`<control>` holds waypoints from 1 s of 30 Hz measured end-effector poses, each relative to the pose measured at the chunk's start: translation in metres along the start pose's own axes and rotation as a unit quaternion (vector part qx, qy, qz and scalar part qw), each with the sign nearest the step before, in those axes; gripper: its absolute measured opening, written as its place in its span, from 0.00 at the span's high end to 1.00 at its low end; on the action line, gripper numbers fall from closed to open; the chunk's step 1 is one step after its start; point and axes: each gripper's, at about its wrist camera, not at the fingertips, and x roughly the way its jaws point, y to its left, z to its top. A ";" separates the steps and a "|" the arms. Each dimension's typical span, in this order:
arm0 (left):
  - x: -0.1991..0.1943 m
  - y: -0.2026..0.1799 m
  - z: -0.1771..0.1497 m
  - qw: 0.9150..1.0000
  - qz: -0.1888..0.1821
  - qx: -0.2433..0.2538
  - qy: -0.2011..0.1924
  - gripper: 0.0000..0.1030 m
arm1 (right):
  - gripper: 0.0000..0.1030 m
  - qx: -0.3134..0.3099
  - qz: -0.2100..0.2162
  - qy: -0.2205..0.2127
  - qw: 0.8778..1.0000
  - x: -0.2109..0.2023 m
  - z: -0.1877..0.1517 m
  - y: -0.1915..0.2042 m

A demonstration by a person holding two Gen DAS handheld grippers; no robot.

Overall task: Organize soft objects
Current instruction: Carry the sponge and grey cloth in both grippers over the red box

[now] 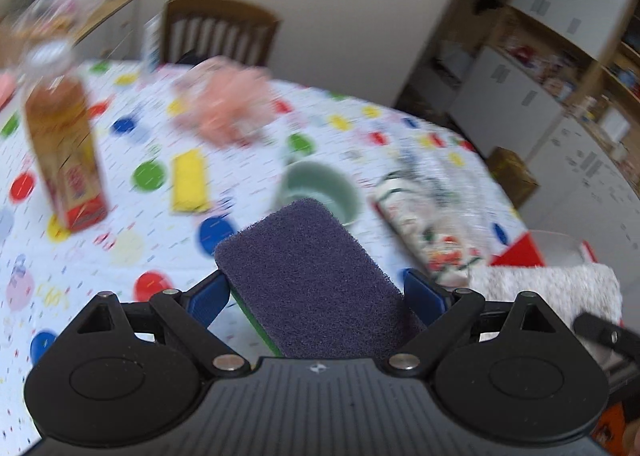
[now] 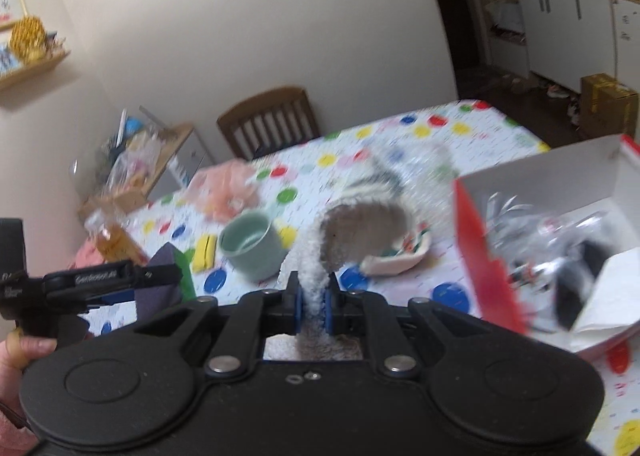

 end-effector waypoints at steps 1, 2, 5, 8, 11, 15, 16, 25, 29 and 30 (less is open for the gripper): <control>-0.004 -0.009 0.001 1.000 -0.007 0.012 -0.004 0.08 | 0.91 0.002 -0.002 -0.007 1.000 -0.007 0.003 -0.004; -0.009 -0.017 0.002 1.000 -0.014 0.023 -0.007 0.08 | 0.91 0.002 -0.005 -0.014 1.000 -0.013 0.006 -0.009; -0.020 -0.042 0.005 0.998 -0.035 0.053 -0.014 0.08 | 0.91 0.006 -0.013 -0.033 0.999 -0.029 0.014 -0.021; -0.029 -0.068 0.007 0.995 -0.052 0.085 -0.020 0.08 | 0.91 0.010 -0.022 -0.053 0.998 -0.043 0.021 -0.035; -0.035 -0.091 0.010 0.992 -0.069 0.105 -0.019 0.08 | 0.91 0.017 -0.031 -0.068 0.997 -0.055 0.028 -0.049; -0.039 -0.120 0.014 0.987 -0.090 0.130 -0.019 0.08 | 0.91 0.023 -0.049 -0.087 0.995 -0.071 0.033 -0.069; -0.039 -0.128 0.015 0.986 -0.096 0.136 -0.019 0.08 | 0.91 0.025 -0.053 -0.092 0.994 -0.075 0.034 -0.073; -0.035 -0.191 0.014 0.972 -0.144 0.184 -0.016 0.08 | 0.91 0.042 -0.098 -0.123 0.987 -0.103 0.043 -0.117; -0.031 -0.221 0.010 0.964 -0.161 0.213 -0.015 0.08 | 0.91 0.050 -0.117 -0.127 0.984 -0.108 0.045 -0.135; -0.029 -0.229 0.009 0.961 -0.166 0.220 -0.013 0.08 | 0.91 0.052 -0.122 -0.127 0.983 -0.109 0.045 -0.139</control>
